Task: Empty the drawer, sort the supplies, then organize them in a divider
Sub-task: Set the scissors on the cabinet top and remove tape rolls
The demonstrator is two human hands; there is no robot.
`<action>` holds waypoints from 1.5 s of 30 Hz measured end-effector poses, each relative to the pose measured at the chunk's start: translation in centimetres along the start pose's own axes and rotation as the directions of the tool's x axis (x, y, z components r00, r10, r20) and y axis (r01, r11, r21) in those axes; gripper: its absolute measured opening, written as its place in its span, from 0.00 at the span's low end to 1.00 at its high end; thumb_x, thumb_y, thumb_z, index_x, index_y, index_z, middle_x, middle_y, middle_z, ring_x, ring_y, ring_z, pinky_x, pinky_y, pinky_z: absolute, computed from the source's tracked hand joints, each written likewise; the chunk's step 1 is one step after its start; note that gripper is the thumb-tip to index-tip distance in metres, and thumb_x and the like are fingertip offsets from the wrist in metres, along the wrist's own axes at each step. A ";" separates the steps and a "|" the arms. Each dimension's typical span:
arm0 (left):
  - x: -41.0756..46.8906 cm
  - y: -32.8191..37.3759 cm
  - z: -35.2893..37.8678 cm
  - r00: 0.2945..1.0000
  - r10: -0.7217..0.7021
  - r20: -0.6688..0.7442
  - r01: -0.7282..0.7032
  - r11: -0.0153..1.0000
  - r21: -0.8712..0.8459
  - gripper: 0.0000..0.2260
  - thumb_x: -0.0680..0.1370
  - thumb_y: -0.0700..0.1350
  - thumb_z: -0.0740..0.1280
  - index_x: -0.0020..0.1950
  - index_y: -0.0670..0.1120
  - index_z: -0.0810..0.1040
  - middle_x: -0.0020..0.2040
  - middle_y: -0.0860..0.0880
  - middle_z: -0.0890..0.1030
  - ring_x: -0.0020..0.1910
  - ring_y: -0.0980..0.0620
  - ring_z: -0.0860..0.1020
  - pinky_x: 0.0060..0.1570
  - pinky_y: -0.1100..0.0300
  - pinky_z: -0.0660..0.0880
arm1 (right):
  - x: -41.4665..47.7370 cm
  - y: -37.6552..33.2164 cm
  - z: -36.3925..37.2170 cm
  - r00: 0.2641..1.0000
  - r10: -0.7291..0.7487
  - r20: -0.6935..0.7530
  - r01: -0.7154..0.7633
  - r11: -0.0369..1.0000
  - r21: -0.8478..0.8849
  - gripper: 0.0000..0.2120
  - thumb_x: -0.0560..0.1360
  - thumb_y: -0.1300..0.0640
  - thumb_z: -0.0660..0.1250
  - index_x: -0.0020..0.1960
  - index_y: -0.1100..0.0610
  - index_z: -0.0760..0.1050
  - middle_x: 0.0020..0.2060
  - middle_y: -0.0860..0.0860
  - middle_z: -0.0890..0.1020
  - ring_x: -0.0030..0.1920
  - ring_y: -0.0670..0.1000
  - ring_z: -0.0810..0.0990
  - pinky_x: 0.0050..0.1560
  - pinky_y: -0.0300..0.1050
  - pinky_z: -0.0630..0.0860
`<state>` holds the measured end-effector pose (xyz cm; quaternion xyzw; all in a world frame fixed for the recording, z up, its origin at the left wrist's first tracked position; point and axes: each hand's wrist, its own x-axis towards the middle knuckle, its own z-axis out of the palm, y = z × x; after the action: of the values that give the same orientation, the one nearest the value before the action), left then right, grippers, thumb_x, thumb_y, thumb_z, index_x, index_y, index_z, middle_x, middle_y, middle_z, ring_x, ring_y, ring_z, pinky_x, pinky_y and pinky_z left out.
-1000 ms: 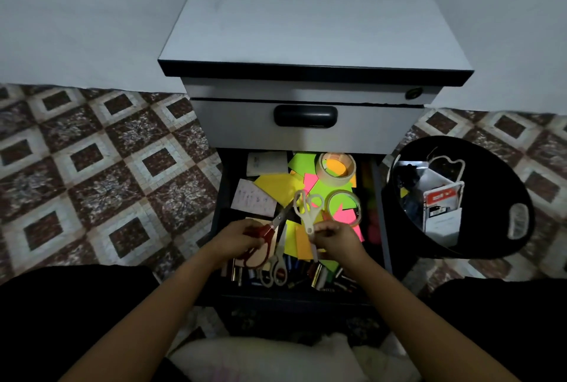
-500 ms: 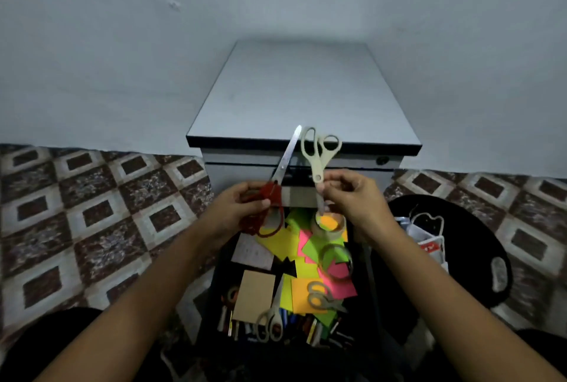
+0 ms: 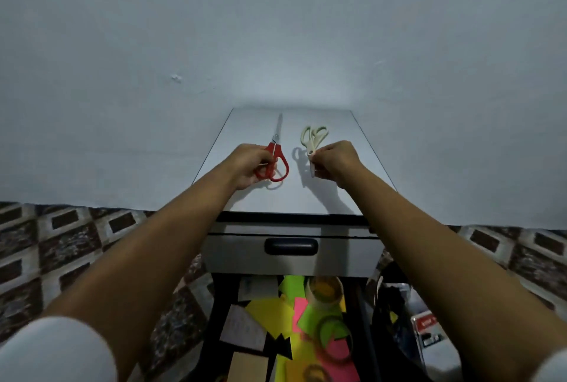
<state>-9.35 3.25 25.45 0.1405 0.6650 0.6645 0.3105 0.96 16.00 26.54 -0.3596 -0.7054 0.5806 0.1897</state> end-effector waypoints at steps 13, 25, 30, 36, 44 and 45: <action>10.4 -0.2 1.5 0.993 0.002 -0.115 0.031 0.958 0.284 0.05 0.75 0.32 0.67 0.40 0.38 0.73 0.42 0.39 0.78 0.33 0.51 0.77 0.30 0.63 0.78 | 10.0 0.9 3.7 0.995 -0.096 -0.032 0.069 0.877 -0.476 0.17 0.76 0.59 0.65 0.33 0.56 0.61 0.33 0.52 0.70 0.53 0.54 0.78 0.43 0.36 0.71; 14.1 -1.6 1.2 0.944 0.325 0.053 -0.159 0.308 0.938 0.21 0.74 0.61 0.63 0.52 0.45 0.81 0.49 0.46 0.81 0.51 0.45 0.77 0.54 0.46 0.75 | 13.1 1.6 3.4 0.955 -0.287 0.072 0.262 0.707 -0.657 0.16 0.76 0.55 0.65 0.33 0.59 0.67 0.29 0.50 0.69 0.38 0.51 0.72 0.28 0.37 0.62; 12.7 -1.4 1.0 0.935 0.345 0.084 -0.221 0.380 0.898 0.25 0.76 0.58 0.63 0.67 0.43 0.72 0.62 0.43 0.77 0.59 0.44 0.76 0.59 0.46 0.73 | 12.0 1.7 3.0 0.949 -0.307 0.065 0.284 0.752 -0.594 0.13 0.75 0.56 0.67 0.50 0.66 0.80 0.35 0.54 0.78 0.41 0.53 0.77 0.36 0.42 0.72; 7.9 -0.3 1.2 0.898 0.400 0.183 -0.346 0.387 0.855 0.21 0.78 0.52 0.63 0.69 0.45 0.70 0.65 0.43 0.74 0.61 0.46 0.74 0.53 0.60 0.68 | 6.8 1.0 1.2 0.908 -0.402 0.118 0.399 0.748 -0.530 0.15 0.76 0.57 0.67 0.59 0.62 0.78 0.56 0.57 0.81 0.56 0.54 0.78 0.55 0.42 0.71; -2.7 -3.5 -0.2 0.857 0.446 0.259 -0.464 0.445 0.766 0.17 0.78 0.50 0.64 0.66 0.49 0.73 0.58 0.49 0.76 0.53 0.55 0.75 0.50 0.66 0.67 | -3.2 3.3 -1.5 0.845 -0.476 0.243 0.533 0.720 -0.445 0.17 0.76 0.54 0.67 0.63 0.54 0.76 0.57 0.51 0.80 0.55 0.47 0.78 0.56 0.37 0.72; -3.9 -4.4 -0.3 0.848 0.458 0.265 -0.477 0.443 0.759 0.17 0.78 0.49 0.64 0.66 0.49 0.73 0.58 0.49 0.76 0.54 0.55 0.75 0.49 0.68 0.67 | -4.5 3.9 -1.7 0.840 -0.482 0.249 0.542 0.722 -0.431 0.17 0.75 0.54 0.67 0.63 0.54 0.76 0.57 0.51 0.79 0.55 0.47 0.78 0.57 0.37 0.72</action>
<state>-5.52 0.35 22.03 0.4489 0.8222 0.3492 0.0244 6.25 14.17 23.93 -0.1507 -0.9093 0.3299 0.2042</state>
